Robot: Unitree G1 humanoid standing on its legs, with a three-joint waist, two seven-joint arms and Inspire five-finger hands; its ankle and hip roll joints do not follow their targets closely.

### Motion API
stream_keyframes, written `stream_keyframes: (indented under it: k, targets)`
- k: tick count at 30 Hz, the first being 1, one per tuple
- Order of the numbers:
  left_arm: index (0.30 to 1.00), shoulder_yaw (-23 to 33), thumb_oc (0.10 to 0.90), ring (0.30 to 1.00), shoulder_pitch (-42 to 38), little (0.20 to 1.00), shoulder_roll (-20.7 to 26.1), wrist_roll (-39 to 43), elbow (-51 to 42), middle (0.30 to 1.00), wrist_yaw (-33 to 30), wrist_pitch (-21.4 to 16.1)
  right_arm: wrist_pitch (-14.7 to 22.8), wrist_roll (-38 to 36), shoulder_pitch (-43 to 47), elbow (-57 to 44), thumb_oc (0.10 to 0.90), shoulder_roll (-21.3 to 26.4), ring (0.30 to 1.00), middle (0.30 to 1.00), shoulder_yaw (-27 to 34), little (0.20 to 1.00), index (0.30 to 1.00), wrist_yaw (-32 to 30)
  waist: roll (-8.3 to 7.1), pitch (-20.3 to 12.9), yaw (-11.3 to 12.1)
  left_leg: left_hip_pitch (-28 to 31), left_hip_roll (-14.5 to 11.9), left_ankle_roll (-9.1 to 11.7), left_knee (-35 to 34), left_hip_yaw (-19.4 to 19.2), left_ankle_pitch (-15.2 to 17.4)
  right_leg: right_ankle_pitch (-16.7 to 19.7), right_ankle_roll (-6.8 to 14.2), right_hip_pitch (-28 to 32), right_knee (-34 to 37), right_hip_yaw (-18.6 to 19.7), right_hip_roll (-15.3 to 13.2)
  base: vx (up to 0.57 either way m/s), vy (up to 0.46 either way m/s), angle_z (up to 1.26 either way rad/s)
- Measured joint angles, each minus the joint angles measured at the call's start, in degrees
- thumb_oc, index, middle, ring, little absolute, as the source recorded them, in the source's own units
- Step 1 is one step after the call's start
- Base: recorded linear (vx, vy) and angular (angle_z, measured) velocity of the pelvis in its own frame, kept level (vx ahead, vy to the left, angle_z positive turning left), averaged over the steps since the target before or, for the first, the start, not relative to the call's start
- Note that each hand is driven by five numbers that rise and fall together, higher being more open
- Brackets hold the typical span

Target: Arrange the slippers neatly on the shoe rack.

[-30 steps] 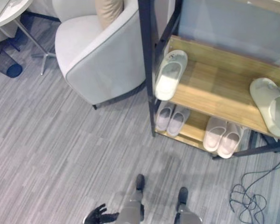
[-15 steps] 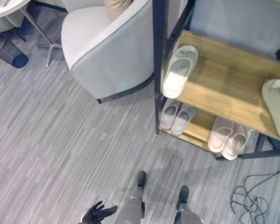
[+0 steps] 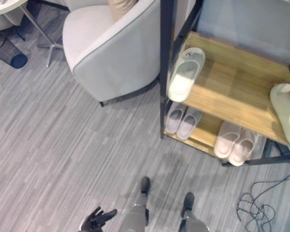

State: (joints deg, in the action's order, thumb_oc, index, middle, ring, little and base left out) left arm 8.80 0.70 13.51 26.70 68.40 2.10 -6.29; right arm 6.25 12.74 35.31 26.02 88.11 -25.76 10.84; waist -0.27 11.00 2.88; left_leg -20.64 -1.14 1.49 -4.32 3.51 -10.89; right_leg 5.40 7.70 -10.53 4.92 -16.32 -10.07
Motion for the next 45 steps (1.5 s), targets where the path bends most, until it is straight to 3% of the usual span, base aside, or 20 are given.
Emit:
stream_keyframes:
  k: [4,5,8,13,14,16,17,18,19,20,23,27,29,32,34,37,39,42,43,45]
  targets:
    - [0.900,0.4,0.800,0.900,0.5,0.900,-0.2,0.1,0.6,0.900,0.0,0.1,0.0,-0.5,-16.7,-3.3,0.800,-3.3,0.900,0.900,15.4,0.900,0.900,0.1,-1.44,0.0,-0.2,2.1,-0.3,0.3,0.0,0.4,0.1,-0.3,-0.1,2.2,0.0,-0.1,0.3,0.03,-0.133,0.01]
    - [0.900,0.4,0.800,0.900,0.7,0.900,-0.1,0.1,0.8,0.900,-0.1,0.1,-0.1,-0.5,-17.4,-3.3,0.800,-4.8,0.900,0.900,16.2,0.900,0.900,-0.1,-1.95,0.0,-0.6,3.0,-0.5,0.4,-0.1,0.4,0.2,-0.4,-0.3,3.0,0.0,-0.1,0.5,0.01,-0.214,-0.02]
    - [0.900,1.0,0.800,0.900,1.2,0.900,0.5,0.0,0.7,0.900,-0.2,0.0,0.2,-1.9,-25.9,-4.9,0.800,-15.2,0.900,0.900,28.2,0.900,0.900,-2.6,-4.09,-0.2,-0.1,5.4,-1.8,1.4,0.1,0.7,0.6,-1.1,-1.1,5.7,0.0,-0.1,1.9,-0.01,-0.214,-0.01]
    - [0.900,0.3,0.800,0.900,1.5,0.900,2.5,-0.3,-2.2,0.900,-1.1,-0.1,0.1,-2.3,-28.3,-4.9,0.800,-20.8,0.900,0.900,29.2,0.900,0.900,-8.6,-5.36,-0.1,0.2,4.2,-4.5,4.3,6.2,2.3,1.1,-3.0,-4.2,8.2,0.0,-1.1,6.2,-0.12,-0.296,0.16]
    - [0.900,-0.1,0.800,0.900,1.2,0.900,3.5,-0.6,-5.1,0.900,-1.5,-0.5,0.3,-2.4,-29.7,-5.1,0.800,-22.7,0.900,0.900,29.7,0.900,0.900,-9.3,-5.88,0.3,0.5,2.2,-5.4,6.3,9.6,1.7,0.2,-3.5,-5.4,9.0,-0.2,-2.3,7.6,-0.09,-0.105,0.65]
    - [0.900,-0.2,0.800,0.900,1.4,0.900,4.2,-0.9,-6.7,0.900,-1.6,-0.7,1.1,-3.0,-30.7,-5.8,0.800,-26.6,0.900,0.900,30.5,0.900,0.900,-10.3,-6.09,0.7,2.7,1.3,-7.7,5.9,14.1,-2.5,2.7,-4.3,-7.6,9.6,-0.8,-3.0,8.8,-0.04,-0.048,0.21]
    - [0.900,-0.4,0.800,0.900,1.6,0.900,4.2,-1.2,-6.7,0.900,-1.6,-0.7,1.3,-3.6,-31.3,-6.5,0.800,-27.4,0.900,0.900,30.6,0.900,0.900,-10.4,-6.28,0.8,3.3,1.4,-7.0,5.1,15.7,-3.1,4.6,-4.5,-7.8,9.4,-1.2,-2.9,8.7,0.02,0.048,-0.07]
    - [0.900,-1.0,0.800,0.900,1.9,0.900,3.9,-2.5,-6.4,0.900,-1.5,-0.6,1.8,-4.0,-32.4,-7.8,0.800,-27.7,0.900,0.900,30.9,0.900,0.900,-10.5,-7.01,0.9,3.4,1.7,-4.1,4.6,18.1,-3.4,7.4,-4.5,-7.8,8.9,-1.9,-2.8,7.4,0.03,0.063,0.04]
    - [0.900,-2.1,0.800,0.900,2.3,0.900,3.3,-3.5,-5.4,0.900,-1.5,-0.4,2.2,-4.2,-32.5,-8.1,0.800,-27.5,0.900,0.900,31.3,0.900,0.900,-10.6,-6.41,0.9,2.9,2.6,-1.6,4.8,17.4,-3.0,9.2,-4.4,-7.6,8.0,-2.3,-2.9,6.9,0.05,0.105,0.23]
    - [0.900,-2.2,0.800,0.900,2.6,0.900,2.7,-5.0,-4.7,0.900,-1.6,-0.3,2.1,-4.7,-32.3,-8.2,0.800,-27.6,0.900,0.900,31.7,0.900,0.900,-10.8,-5.28,0.9,1.9,3.5,-1.0,1.5,14.1,-3.1,9.6,-4.1,-7.3,7.3,-2.7,-3.3,7.2,0.09,0.122,0.21]
    - [0.900,-2.1,0.800,0.900,3.6,0.900,2.5,-7.2,-2.9,0.900,-1.7,-0.2,1.4,-5.0,-32.0,-6.8,0.800,-29.2,0.900,0.900,31.5,0.900,0.900,-10.8,-5.44,1.0,3.6,4.7,-0.5,-0.6,12.1,-5.2,8.5,-3.1,-6.2,6.2,-3.1,-1.2,6.9,0.15,0.102,-0.17]
    - [0.900,-2.0,0.800,0.900,3.5,0.900,3.1,-9.7,-0.7,0.900,-1.6,0.0,0.9,-5.0,-34.8,-6.8,0.800,-29.5,0.900,0.900,31.9,0.900,0.900,-10.4,-5.61,1.1,3.1,5.7,0.3,-2.0,12.4,-4.6,8.7,-4.5,-5.4,6.9,-5.6,-2.3,5.7,0.16,0.120,0.11]
    - [0.900,-2.0,0.800,0.900,3.3,0.900,3.4,-10.2,-0.5,0.900,-1.7,0.0,0.6,-3.9,-34.7,-5.4,0.800,-29.6,0.900,0.900,32.2,0.900,0.900,-10.4,-6.22,1.1,2.6,7.7,1.8,-3.2,12.6,-4.7,9.9,-6.5,-3.7,6.4,-11.2,-1.8,3.8,0.07,0.154,0.02]
    - [0.900,-2.0,0.800,0.900,3.1,0.900,4.0,-10.2,-0.6,0.900,-1.7,-0.1,-0.3,-3.7,-33.1,-5.1,0.800,-29.5,0.900,0.900,32.3,0.900,0.900,-10.1,-5.90,1.1,1.4,9.5,1.0,-4.6,12.9,-4.9,10.5,-7.7,-1.9,1.3,-24.9,0.7,1.8,0.02,0.018,-0.08]
    - [0.900,-2.6,0.800,0.900,2.7,0.900,5.7,-10.2,-1.6,0.900,-1.8,-0.2,-0.3,-3.0,-33.1,-5.4,0.800,-29.0,0.900,0.900,32.7,0.900,0.900,-10.1,-7.12,1.2,0.6,9.8,1.4,-5.5,13.3,-5.1,11.6,-9.4,-1.7,-0.2,-28.3,3.0,0.4,0.02,-0.105,0.00]
    - [0.900,-3.5,0.800,0.900,1.5,0.900,6.1,-10.0,-2.8,0.900,-1.9,-0.5,-0.3,-1.6,-32.8,-5.6,0.800,-28.5,0.900,0.900,33.7,0.900,0.900,-10.1,-6.96,1.3,0.3,9.2,1.5,-5.3,13.2,-4.8,11.8,-9.9,-1.4,0.3,-23.5,3.5,-2.1,0.05,-0.141,-0.04]
    - [0.900,-4.9,0.800,0.900,-0.3,0.900,5.8,-10.0,-3.8,0.900,-1.8,-0.7,-0.4,-1.5,-32.4,-5.9,0.800,-25.9,0.900,0.900,33.7,0.900,0.900,-10.1,-6.57,1.5,0.2,8.3,2.3,-5.2,11.9,-3.8,10.2,-8.5,-0.3,2.0,-10.9,7.9,-3.6,0.07,-0.155,0.22]
    - [0.900,-5.0,0.800,0.900,0.1,0.900,5.8,-10.0,-6.1,0.900,-1.7,-1.5,-0.8,0.1,-34.8,-8.1,0.800,-23.3,0.900,0.900,34.1,0.900,0.900,-9.8,-7.16,1.5,-0.5,8.2,4.7,-4.1,10.4,-2.0,9.1,-6.5,1.2,5.1,-3.2,10.2,-4.1,0.06,-0.164,0.58]
    - [0.900,-4.8,0.800,0.900,0.0,0.900,5.8,-10.0,-6.1,0.900,-1.9,-2.3,-0.2,0.6,-34.4,-8.0,0.800,-22.7,0.900,0.900,33.9,0.900,0.900,-9.5,-8.30,1.5,-0.1,7.4,6.0,-3.6,10.9,-1.4,9.1,-1.9,0.9,5.4,-2.2,10.2,-4.0,0.08,-0.227,0.47]
    - [0.900,-4.5,0.800,0.900,1.0,0.900,5.6,-9.7,-6.1,0.900,-1.7,-2.5,-0.2,0.8,-35.5,-8.0,0.800,-20.5,0.900,0.900,33.2,0.900,0.900,-8.7,-7.53,1.3,0.2,5.2,4.8,-2.0,12.4,0.1,9.5,0.5,0.5,4.9,-0.7,9.5,-1.9,0.04,-0.161,0.32]
